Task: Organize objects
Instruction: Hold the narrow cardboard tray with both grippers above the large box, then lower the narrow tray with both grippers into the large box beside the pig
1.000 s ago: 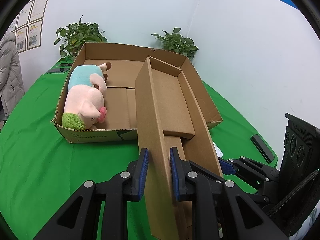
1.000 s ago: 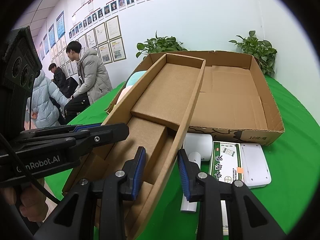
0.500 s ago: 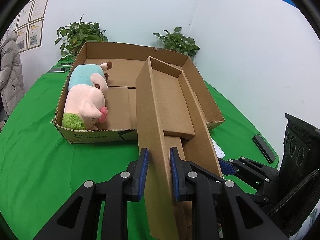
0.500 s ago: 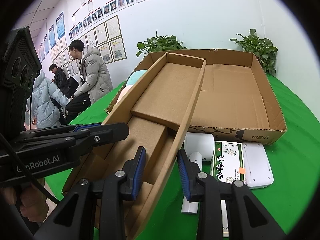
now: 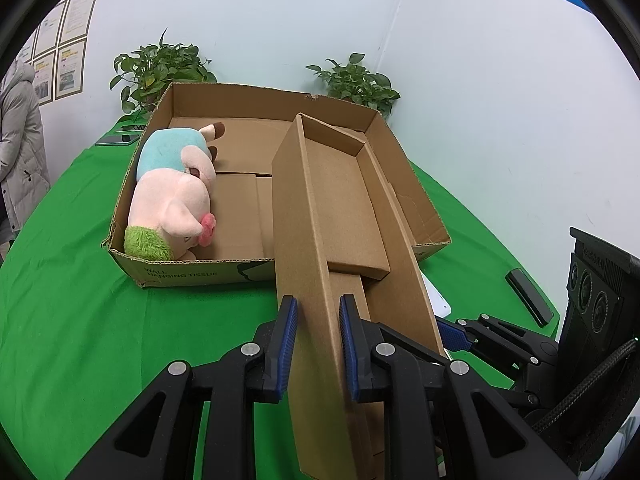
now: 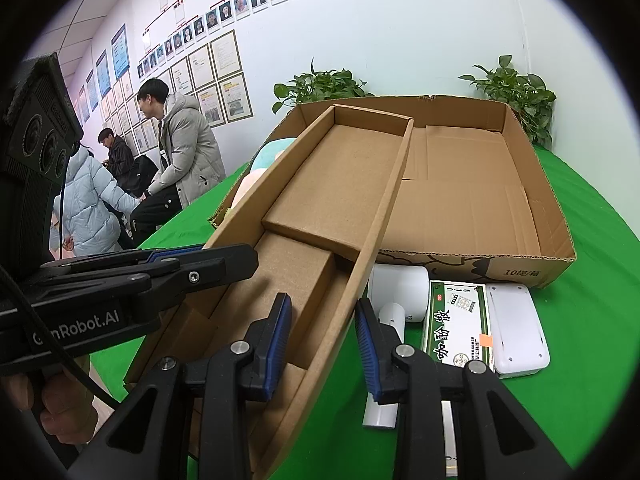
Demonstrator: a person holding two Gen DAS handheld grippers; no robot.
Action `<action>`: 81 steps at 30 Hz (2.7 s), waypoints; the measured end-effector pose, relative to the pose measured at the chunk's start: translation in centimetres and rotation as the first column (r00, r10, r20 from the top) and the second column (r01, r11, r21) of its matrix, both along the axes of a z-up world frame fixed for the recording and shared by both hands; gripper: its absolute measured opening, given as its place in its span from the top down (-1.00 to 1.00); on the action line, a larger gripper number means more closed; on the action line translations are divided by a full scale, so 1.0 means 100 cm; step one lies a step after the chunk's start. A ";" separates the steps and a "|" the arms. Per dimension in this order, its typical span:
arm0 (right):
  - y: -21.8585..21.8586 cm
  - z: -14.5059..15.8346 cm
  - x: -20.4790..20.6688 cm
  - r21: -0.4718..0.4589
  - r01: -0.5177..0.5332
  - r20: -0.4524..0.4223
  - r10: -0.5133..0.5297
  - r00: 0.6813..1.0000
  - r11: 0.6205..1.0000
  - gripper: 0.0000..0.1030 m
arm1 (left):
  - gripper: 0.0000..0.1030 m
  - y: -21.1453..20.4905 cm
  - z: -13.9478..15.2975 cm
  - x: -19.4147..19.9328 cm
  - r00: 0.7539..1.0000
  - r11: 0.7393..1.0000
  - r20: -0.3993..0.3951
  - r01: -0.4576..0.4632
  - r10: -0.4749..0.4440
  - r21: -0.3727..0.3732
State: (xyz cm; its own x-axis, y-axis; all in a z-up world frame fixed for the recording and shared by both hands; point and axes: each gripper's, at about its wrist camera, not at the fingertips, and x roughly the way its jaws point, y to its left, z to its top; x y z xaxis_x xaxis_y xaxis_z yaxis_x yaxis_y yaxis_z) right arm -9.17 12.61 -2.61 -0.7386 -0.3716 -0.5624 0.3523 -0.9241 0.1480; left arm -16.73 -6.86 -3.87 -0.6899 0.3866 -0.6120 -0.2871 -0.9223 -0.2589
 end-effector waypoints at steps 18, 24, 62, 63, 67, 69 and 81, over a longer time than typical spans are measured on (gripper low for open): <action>-0.001 -0.002 0.000 -0.002 -0.003 0.007 0.003 1.000 1.000 0.39 | 0.64 -0.001 -0.002 -0.003 1.000 1.000 0.004 -0.002 0.002 -0.002; -0.001 -0.005 0.000 0.000 -0.005 0.005 0.005 1.000 1.000 0.39 | 0.65 -0.001 -0.002 -0.003 1.000 1.000 0.002 -0.003 0.003 -0.002; 0.000 0.003 -0.001 0.020 -0.016 0.000 0.016 1.000 1.000 0.39 | 0.65 0.005 0.000 -0.010 1.000 1.000 -0.007 0.001 -0.001 -0.003; 0.001 0.002 -0.002 0.013 -0.014 0.000 0.014 1.000 1.000 0.39 | 0.66 0.006 0.001 -0.010 1.000 1.000 -0.010 0.001 -0.001 -0.008; 0.004 0.001 -0.004 -0.012 0.000 0.005 0.000 1.000 1.000 0.39 | 0.66 0.008 0.002 -0.013 1.000 1.000 -0.010 0.006 -0.006 -0.016; 0.005 0.002 -0.006 -0.010 0.004 0.002 -0.004 1.000 1.000 0.39 | 0.67 0.009 0.003 -0.016 1.000 1.000 -0.011 0.008 -0.009 -0.020; 0.004 0.019 -0.036 0.024 0.024 -0.029 -0.024 0.999 0.999 0.40 | 0.67 0.009 0.024 -0.052 0.997 0.998 -0.057 0.044 -0.046 -0.033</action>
State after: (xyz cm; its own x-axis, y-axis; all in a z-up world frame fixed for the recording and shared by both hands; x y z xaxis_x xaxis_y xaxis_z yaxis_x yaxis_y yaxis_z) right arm -12.77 13.04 -0.68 -0.7630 -0.3402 -0.5496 0.3338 -0.9355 0.1157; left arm -21.89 -5.96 -1.47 -0.7068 0.3989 -0.5842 -0.3419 -0.9156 -0.2117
